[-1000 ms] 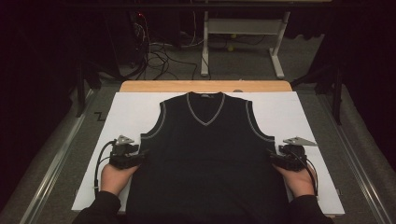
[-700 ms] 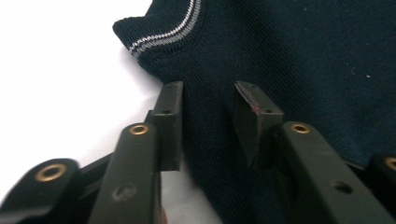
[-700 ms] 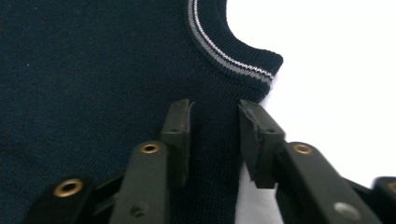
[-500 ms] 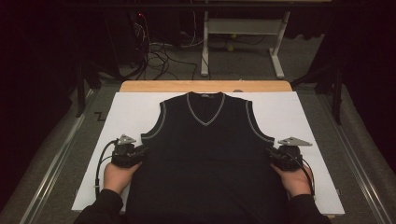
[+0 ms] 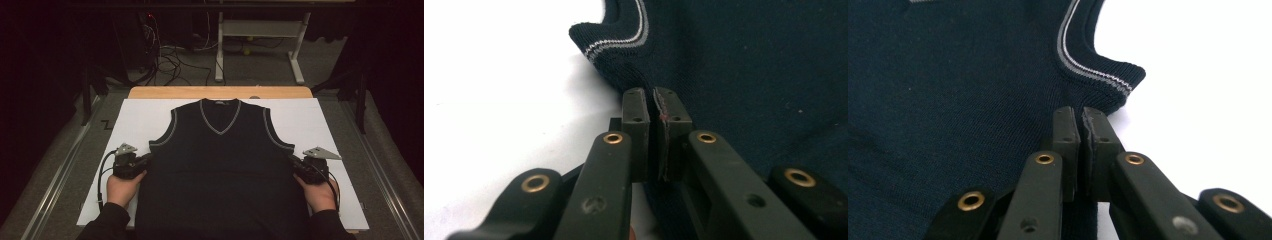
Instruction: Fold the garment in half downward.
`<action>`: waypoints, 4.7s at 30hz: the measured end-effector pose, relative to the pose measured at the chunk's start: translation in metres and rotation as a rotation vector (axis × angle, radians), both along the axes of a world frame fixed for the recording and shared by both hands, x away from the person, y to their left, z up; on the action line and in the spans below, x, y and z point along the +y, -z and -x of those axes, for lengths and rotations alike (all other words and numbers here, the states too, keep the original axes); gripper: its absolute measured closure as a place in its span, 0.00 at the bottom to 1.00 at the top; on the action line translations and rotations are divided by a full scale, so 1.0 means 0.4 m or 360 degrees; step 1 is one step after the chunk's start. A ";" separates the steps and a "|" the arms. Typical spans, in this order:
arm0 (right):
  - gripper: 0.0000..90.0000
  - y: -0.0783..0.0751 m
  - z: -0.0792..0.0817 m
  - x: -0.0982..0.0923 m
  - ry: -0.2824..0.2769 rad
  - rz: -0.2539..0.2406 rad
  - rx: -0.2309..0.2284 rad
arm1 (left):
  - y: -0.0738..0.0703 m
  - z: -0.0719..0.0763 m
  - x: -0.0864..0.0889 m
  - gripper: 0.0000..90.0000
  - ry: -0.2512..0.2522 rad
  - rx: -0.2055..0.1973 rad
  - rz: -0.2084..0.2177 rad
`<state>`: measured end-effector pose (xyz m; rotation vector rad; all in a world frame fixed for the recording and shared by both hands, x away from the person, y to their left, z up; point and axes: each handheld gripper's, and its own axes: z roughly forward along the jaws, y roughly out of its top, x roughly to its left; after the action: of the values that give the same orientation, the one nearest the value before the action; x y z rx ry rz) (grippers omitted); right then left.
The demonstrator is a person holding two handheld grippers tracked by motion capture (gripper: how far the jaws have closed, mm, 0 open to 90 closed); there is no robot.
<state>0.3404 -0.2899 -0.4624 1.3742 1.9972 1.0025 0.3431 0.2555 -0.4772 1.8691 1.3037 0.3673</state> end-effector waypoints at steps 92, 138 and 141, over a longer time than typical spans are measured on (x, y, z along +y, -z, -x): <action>0.97 -0.005 0.278 -0.057 -0.0196 -0.0007 -0.0016 | -0.020 0.268 0.032 0.90 0.0287 0.0033 -0.0074; 0.00 -0.079 -0.096 0.052 -0.0126 -0.0078 -0.0086 | -0.094 -0.112 -0.029 0.00 0.0079 -0.0046 0.0067; 0.00 -0.068 -0.133 0.066 -0.0103 -0.0060 -0.0037 | -0.082 -0.143 -0.044 0.00 0.0079 0.0024 0.0044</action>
<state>0.3935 -0.2637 -0.4351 1.3189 2.0269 1.0855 0.4003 0.2379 -0.4443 1.8810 1.2638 0.3084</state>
